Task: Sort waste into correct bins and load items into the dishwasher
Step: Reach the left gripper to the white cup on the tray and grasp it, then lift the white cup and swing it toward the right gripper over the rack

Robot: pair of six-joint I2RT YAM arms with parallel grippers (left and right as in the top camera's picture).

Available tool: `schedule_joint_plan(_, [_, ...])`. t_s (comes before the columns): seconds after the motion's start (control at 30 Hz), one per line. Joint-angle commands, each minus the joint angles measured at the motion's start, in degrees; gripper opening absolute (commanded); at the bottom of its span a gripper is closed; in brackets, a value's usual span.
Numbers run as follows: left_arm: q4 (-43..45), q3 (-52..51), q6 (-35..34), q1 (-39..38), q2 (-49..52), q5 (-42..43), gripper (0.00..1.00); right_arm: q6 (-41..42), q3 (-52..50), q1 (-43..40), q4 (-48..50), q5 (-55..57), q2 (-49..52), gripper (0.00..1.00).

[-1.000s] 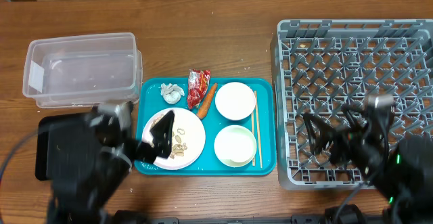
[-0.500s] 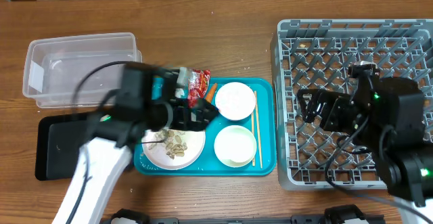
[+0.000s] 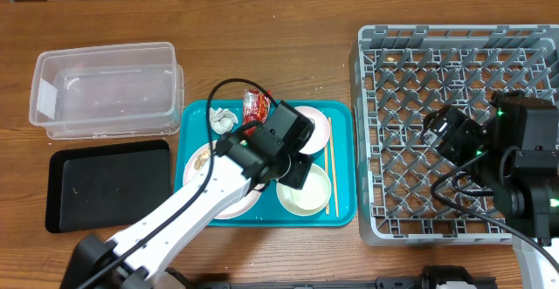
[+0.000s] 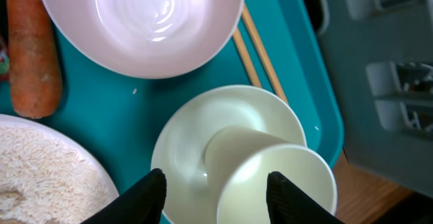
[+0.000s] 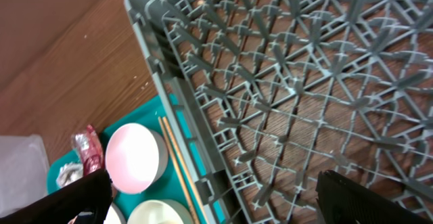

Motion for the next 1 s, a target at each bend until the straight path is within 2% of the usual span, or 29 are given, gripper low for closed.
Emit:
schedule_joint_plan(0.0, [0.98,1.07,-0.42,-0.39,3.37,1.01,0.46,0.66,1.62,-0.76,0.15,0.81,-0.26,1.00])
schedule_joint_plan(0.17, [0.85,1.07,-0.15,-0.76,5.97,2.47,0.43,0.66,1.62,-0.76,0.15,0.87,-0.24,1.00])
schedule_joint_plan(0.33, [0.92,1.07,-0.15,-0.76,6.84,2.29,0.25,0.66,1.62,-0.76,0.20,1.03,-0.26,1.00])
schedule_joint_plan(0.47, [0.92,1.07,0.04,-0.79,6.93,2.10,0.16,0.66,1.62,-0.76,0.20,1.03,-0.26,1.00])
schedule_joint_plan(0.57, [0.61,1.07,0.04,-0.90,6.95,2.12,0.16,0.66,1.62,-0.76,0.20,1.03,-0.26,1.00])
schedule_joint_plan(0.6, [0.20,1.07,0.04,-1.07,6.95,2.12,0.20,0.66,1.62,-0.76,0.20,1.03,-0.26,1.00])
schedule_joint_plan(0.63, [-0.35,1.07,0.04,-1.25,6.95,2.12,0.29,0.66,1.62,-0.76,0.17,1.03,-0.26,1.00])
schedule_joint_plan(0.73, [-1.36,1.07,0.61,-2.47,7.26,1.86,0.29,0.66,1.62,-0.76,0.13,1.03,-0.26,1.00])
schedule_joint_plan(0.9, [-0.63,1.07,1.36,-3.91,8.98,1.60,0.19,0.63,1.62,-0.76,0.20,1.07,-0.26,1.00])
schedule_joint_plan(0.93, [-0.63,1.07,1.36,-3.98,9.35,1.62,0.15,0.63,1.62,-0.76,0.20,1.07,-0.26,1.00])
schedule_joint_plan(0.97, [-0.66,1.07,1.36,-3.98,9.60,1.60,0.05,0.66,1.62,-0.76,0.20,1.07,-0.26,1.00])
